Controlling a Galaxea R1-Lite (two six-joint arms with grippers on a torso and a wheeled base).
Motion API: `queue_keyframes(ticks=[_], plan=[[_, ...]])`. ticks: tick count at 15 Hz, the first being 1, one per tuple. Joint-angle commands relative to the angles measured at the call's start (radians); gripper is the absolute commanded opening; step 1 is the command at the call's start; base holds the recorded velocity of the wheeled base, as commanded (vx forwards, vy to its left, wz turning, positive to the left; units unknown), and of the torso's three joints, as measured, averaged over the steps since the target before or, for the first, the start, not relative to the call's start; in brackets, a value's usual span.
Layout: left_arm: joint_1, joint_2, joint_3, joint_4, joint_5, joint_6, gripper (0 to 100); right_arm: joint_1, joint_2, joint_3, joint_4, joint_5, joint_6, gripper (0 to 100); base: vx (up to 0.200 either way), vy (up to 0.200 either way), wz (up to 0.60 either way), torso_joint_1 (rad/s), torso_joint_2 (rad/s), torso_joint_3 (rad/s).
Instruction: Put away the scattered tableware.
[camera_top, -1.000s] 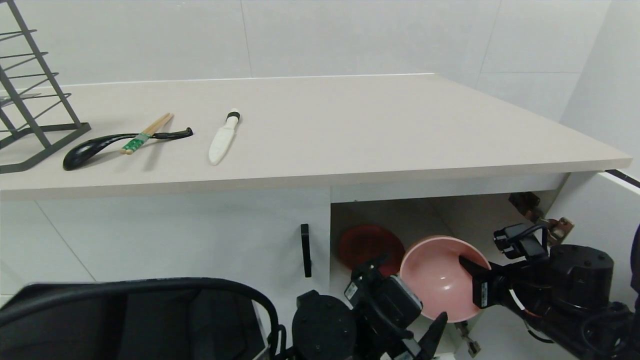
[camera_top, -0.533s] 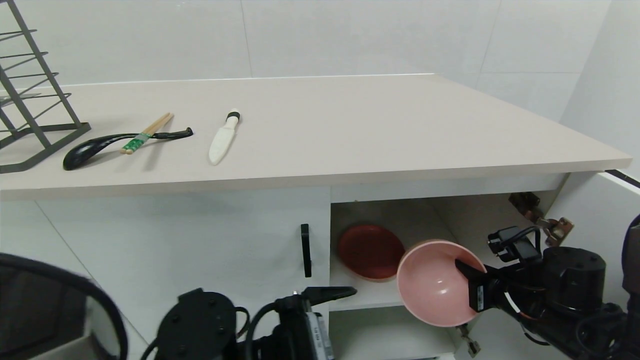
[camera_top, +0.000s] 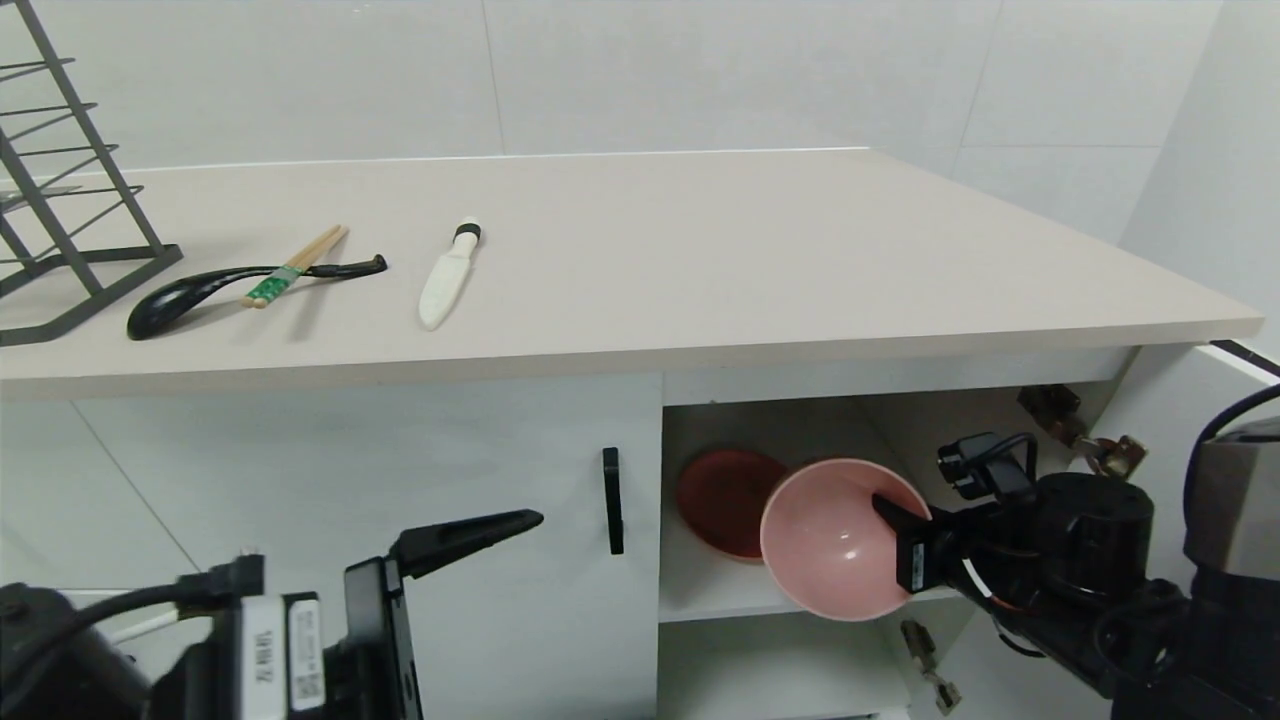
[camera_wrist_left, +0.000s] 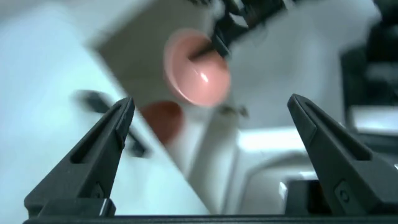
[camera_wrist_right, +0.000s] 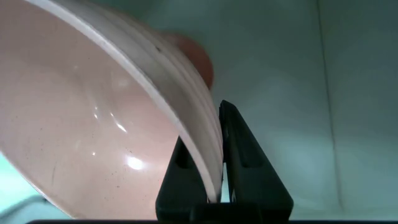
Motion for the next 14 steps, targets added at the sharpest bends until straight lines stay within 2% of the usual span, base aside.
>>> queue_keyframes(ticks=[1, 4, 5, 6, 8, 9, 11, 12, 14], plan=[[0.023, -0.125, 0.003, 0.001, 0.001, -0.034, 100, 0.013, 0.08, -0.122, -0.001, 0.006, 0.031, 0, 0.0, 0.0, 0.0, 0.0, 0.0, 0.0], [0.043, -0.21, 0.003, 0.102, 0.005, -0.037, 100, 0.003, 0.173, -0.215, -0.001, 0.05, 0.048, 0, 0.0, 0.0, 0.0, 0.0, 0.0, 0.0], [0.075, -0.26, 0.003, 0.155, 0.016, -0.039, 100, 0.0, 0.186, -0.233, -0.001, 0.089, 0.049, 0, 0.0, 0.0, 0.0, 0.0, 0.0, 0.0], [0.123, -0.346, 0.003, 0.251, 0.033, -0.054, 100, -0.004, 0.198, -0.254, -0.001, 0.099, 0.054, 0, 0.0, 0.0, 0.0, 0.0, 0.0, 0.0], [0.17, -0.555, 0.003, 0.424, 0.037, -0.108, 100, -0.02, 0.232, -0.27, -0.001, 0.099, 0.057, 0, 0.0, 0.0, 0.0, 0.0, 0.0, 0.0], [0.217, -0.685, 0.003, 0.516, 0.037, -0.137, 100, -0.026, 0.244, -0.276, -0.001, 0.101, 0.057, 0, 0.0, 0.0, 0.0, 0.0, 0.0, 0.0], [0.319, -0.92, 0.003, 0.698, 0.034, -0.217, 100, -0.026, 0.264, -0.334, 0.015, 0.101, 0.057, 0, 0.0, 0.0, 0.0, 0.0, 0.0, 0.0], [0.365, -1.02, -0.002, 0.777, 0.033, -0.241, 100, -0.026, 0.264, -0.365, 0.058, 0.102, 0.057, 0, 0.0, 0.0, 0.0, 0.0, 0.0, 0.0], [0.459, -1.17, 0.001, 0.915, 0.025, -0.254, 100, -0.023, 0.264, -0.445, 0.134, 0.102, 0.055, 0, 0.0, 0.0, 0.0, 0.0, 0.0, 0.0]])
